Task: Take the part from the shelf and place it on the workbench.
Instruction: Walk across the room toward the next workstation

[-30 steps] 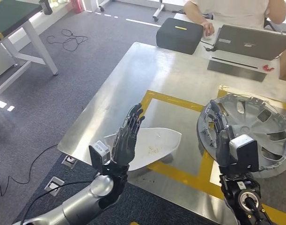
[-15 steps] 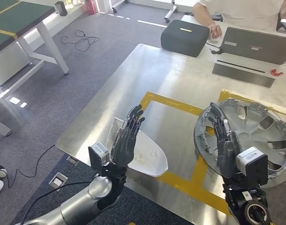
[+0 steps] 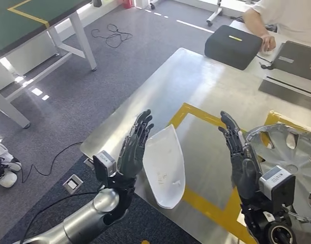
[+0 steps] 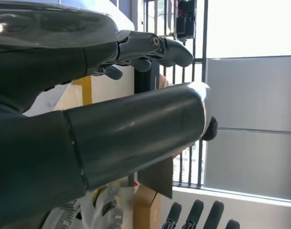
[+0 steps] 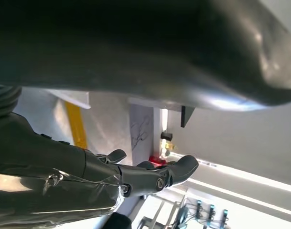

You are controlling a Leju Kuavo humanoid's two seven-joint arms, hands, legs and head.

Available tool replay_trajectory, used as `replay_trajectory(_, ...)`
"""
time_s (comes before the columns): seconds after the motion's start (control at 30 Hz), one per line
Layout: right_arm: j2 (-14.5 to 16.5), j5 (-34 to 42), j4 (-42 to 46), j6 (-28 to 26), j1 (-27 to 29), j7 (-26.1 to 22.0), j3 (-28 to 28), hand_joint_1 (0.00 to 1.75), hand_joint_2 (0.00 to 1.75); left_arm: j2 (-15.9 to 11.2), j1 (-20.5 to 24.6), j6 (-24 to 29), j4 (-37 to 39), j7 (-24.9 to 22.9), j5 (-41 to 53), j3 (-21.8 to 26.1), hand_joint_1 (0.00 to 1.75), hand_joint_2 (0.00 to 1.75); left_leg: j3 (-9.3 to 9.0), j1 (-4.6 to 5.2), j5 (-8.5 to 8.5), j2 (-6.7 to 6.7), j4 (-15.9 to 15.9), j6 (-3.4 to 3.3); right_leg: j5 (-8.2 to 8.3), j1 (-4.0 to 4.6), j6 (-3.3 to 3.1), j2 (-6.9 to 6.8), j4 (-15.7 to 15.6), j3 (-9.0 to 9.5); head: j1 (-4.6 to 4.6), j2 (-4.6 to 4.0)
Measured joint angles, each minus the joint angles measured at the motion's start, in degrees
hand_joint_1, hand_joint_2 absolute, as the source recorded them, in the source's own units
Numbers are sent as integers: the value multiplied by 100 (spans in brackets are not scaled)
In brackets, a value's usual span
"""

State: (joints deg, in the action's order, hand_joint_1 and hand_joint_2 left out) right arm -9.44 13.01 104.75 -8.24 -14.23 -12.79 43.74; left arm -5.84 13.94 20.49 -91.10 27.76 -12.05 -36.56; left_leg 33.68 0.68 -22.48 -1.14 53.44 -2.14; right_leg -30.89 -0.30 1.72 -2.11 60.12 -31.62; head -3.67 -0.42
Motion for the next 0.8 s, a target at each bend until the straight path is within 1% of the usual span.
replay_trajectory(0.03, -21, -1, 17, 0, 11, -1, -1, 0, 0, 6, 11, -2, 0, 0, -1, 0, 0, 0, -10, -8, -5, 66, -2, -11, -182, -16, 18, 120, 424, -192, 19, 0)
replay_trajectory(0.07, -37, -1, 28, 0, 27, 2, -1, 0, 0, 12, 15, -4, 1, -1, -4, 0, 0, 0, -19, -13, -8, 134, -1, -16, -337, -30, 41, 169, 858, -413, 36, 0)
replay_trajectory(0.1, -55, -1, 35, 0, 45, 4, -1, 0, 0, 16, 13, -5, 1, -2, -9, -1, 0, 0, -27, -17, -14, 211, 1, -16, -400, -39, 63, 183, 1160, -587, 45, 0)
replay_trajectory(0.13, -68, -1, 42, 0, 57, 5, -1, 0, 0, 17, 11, -5, 2, -2, -15, -1, 0, 0, -41, -20, -21, 295, 4, -9, -344, -51, 81, 189, 1245, -667, 47, 0)
replay_trajectory(0.17, -83, -1, 47, 1, 65, 5, -1, 0, 0, 19, 11, -5, 3, -3, -24, -1, 0, 0, -61, -27, -32, 382, 10, 5, -171, -65, 94, 202, 1087, -631, 48, 0)
replay_trajectory(0.2, -98, -1, 51, 3, 67, 4, -1, 0, 0, 21, 12, -5, 4, -2, -32, -1, 0, 0, -85, -37, -51, 468, 24, 25, 87, -81, 105, 245, 723, -494, 49, 0)
replay_trajectory(0.23, -113, -1, 52, 11, 68, 3, -1, 0, 0, 24, 15, -5, 4, 0, -40, -1, 0, 0, -100, -48, -72, 545, 40, 50, 305, -108, 115, 370, 303, -319, 57, 0)
replay_trajectory(0.27, -125, -1, 57, 23, 72, 3, -1, 0, 0, 26, 22, -5, 4, 2, -51, -1, 0, 0, -93, -53, -90, 619, 75, 77, 452, -133, 120, 504, -75, -151, 67, 0)
replay_trajectory(0.3, -135, -1, 64, 35, 79, 3, 0, 0, 0, 29, 32, -4, 4, 7, -60, -1, 0, 0, -63, -62, -96, 685, 104, 109, 514, -146, 110, 613, -315, -42, 75, 0)
replay_trajectory(0.33, -139, -1, 72, 46, 89, 3, 1, 0, 0, 30, 39, -2, 4, 11, -68, -1, 0, 0, -20, -72, -90, 747, 125, 140, 500, -149, 91, 681, -415, 6, 78, 0)
replay_trajectory(0.37, -140, -1, 81, 52, 97, 3, 1, 0, 0, 29, 44, 0, 4, 14, -74, -1, 0, 0, 20, -81, -75, 815, 135, 177, 492, -134, 59, 652, -449, 24, 73, 0)
replay_trajectory(0.4, -142, -1, 87, 55, 99, 3, 1, 0, 0, 26, 43, 3, 4, 17, -77, -1, 0, 0, 47, -94, -70, 839, 135, 212, 496, -128, 18, 592, -456, 27, 66, 0)
replay_trajectory(0.43, -145, -1, 91, 57, 96, 2, 1, 0, 0, 21, 43, 6, 4, 19, -80, -1, 0, 0, 72, -91, -95, 772, 169, 243, 504, -126, -16, 532, -477, 41, 51, 0)
replay_trajectory(0.47, -148, -1, 97, 60, 90, 1, -1, 0, 0, 16, 51, 9, 4, 21, -83, -1, 0, 0, 137, -82, -176, 639, 297, 274, 512, -125, -52, 465, -500, 58, 23, 0)
replay_trajectory(0.5, -151, -1, 105, 66, 86, 0, -2, 0, 0, 12, 60, 15, 5, 23, -88, -1, 0, 0, 261, -74, -318, 465, 555, 298, 516, -125, -82, 392, -520, 71, -3, 0)
replay_trajectory(0.53, -154, 0, 113, 76, 88, 0, -2, 0, 0, 10, 69, 26, 5, 25, -96, -1, 0, 0, 442, -69, -491, 305, 918, 319, 512, -113, -104, 319, -525, 77, -32, 0)
replay_trajectory(0.57, -155, 4, 119, 87, 89, -2, -3, 0, 0, 9, 72, 37, 5, 26, -105, -1, 0, 0, 657, -74, -661, 221, 1333, 334, 503, -101, -124, 240, -526, 79, -52, 0)
replay_trajectory(0.6, -157, 10, 121, 97, 93, -1, -3, 0, 0, 7, 69, 49, 7, 26, -114, -1, 0, 0, 839, -80, -761, 185, 1668, 344, 494, -91, -137, 159, -526, 83, -63, 0)
replay_trajectory(0.63, -158, 18, 122, 104, 94, 0, -3, 0, 0, 4, 63, 58, 7, 26, -121, -1, 0, 0, 937, -85, -764, 169, 1829, 346, 482, -84, -147, 82, -526, 90, -77, 0)
replay_trajectory(0.67, -158, 27, 124, 107, 93, 0, -3, 0, 0, 1, 59, 62, 8, 25, -127, -1, 0, 0, 916, -88, -659, 156, 1759, 339, 468, -78, -151, 6, -525, 104, -94, 0)
replay_trajectory(0.7, -158, 37, 126, 109, 90, 0, -3, 0, 0, -3, 58, 65, 9, 24, -131, 0, 0, 0, 775, -86, -470, 125, 1465, 320, 451, -72, -151, -66, -526, 127, -116, 0)
replay_trajectory(0.73, -158, 47, 131, 113, 85, 0, -3, 0, 0, -4, 60, 67, 8, 20, -133, 0, 0, 0, 558, -71, -257, 31, 1039, 285, 430, -66, -145, -131, -528, 155, -139, 0)
replay_trajectory(0.77, -158, 55, 137, 116, 81, -1, -5, 0, 0, -3, 66, 70, 8, 12, -134, -1, 0, 0, 343, -32, -105, -102, 621, 243, 406, -48, -130, -192, -526, 178, -160, 0)
replay_trajectory(0.8, -159, 62, 142, 118, 78, 1, -8, 0, 0, -3, 74, 73, 7, 3, -135, -1, 0, 0, 193, 2, -18, -211, 324, 204, 386, -33, -112, -243, -526, 195, -175, 0)
